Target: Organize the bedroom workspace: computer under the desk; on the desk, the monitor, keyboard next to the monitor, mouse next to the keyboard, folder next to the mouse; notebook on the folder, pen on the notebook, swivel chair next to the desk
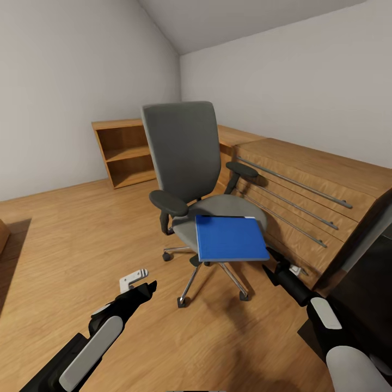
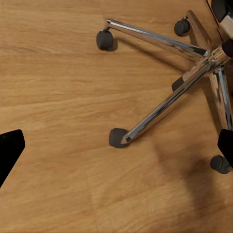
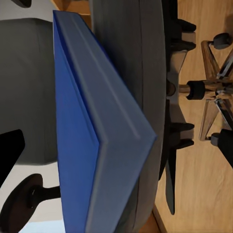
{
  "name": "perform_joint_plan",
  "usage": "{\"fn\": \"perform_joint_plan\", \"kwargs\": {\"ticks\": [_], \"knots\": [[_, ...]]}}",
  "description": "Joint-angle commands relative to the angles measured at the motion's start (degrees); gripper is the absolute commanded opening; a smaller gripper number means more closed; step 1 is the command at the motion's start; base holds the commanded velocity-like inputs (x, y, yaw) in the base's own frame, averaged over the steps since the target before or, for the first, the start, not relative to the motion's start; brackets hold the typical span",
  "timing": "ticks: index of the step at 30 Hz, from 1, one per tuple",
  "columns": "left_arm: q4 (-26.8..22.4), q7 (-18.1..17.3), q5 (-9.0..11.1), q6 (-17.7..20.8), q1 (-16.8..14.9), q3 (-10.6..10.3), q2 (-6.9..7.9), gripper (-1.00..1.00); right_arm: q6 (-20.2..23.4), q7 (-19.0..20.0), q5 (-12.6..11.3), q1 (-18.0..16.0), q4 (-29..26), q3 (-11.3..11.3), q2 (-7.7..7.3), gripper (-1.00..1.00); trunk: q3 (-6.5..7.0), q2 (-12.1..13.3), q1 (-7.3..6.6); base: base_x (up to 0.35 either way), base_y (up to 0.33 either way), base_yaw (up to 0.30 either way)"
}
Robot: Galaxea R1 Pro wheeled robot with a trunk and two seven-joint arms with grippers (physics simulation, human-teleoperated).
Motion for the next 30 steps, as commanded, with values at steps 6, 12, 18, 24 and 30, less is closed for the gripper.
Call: {"fn": "perform_joint_plan", "kwargs": {"ticks": [6,12,18,24,30], "knots": [[-0.08,0.39,0.25,0.06,-0.05,-0.10,0.05,1.00,0.42,0.04,-0.16,-0.04,0.05,0.03,0.03,1.00,-0.05,-0.02,-0.01,0.036,0.029,0.000],[-0.08,0.39,0.30,0.05,-0.06,-0.10,0.11,1.00,0.39,0.03,-0.16,-0.04,0.09,0.09,0.03,1.00,-0.05,-0.02,-0.01,0.099,0.079,0.000],[-0.07,0.39,0.34,0.05,-0.05,-0.10,0.13,1.00,0.39,0.02,-0.16,-0.04,0.12,0.09,0.03,1.00,-0.05,-0.02,-0.01,0.016,0.013,0.000],[-0.06,0.39,0.41,0.05,-0.06,-0.10,0.14,1.00,0.41,0.03,-0.18,-0.04,0.14,0.10,0.03,1.00,-0.05,-0.02,-0.01,0.002,0.001,0.000],[-0.08,0.39,0.43,0.05,-0.06,-0.10,0.14,1.00,0.56,-0.03,-0.19,-0.04,0.14,0.26,0.03,1.00,-0.05,-0.02,-0.01,0.000,0.000,0.000]]}}
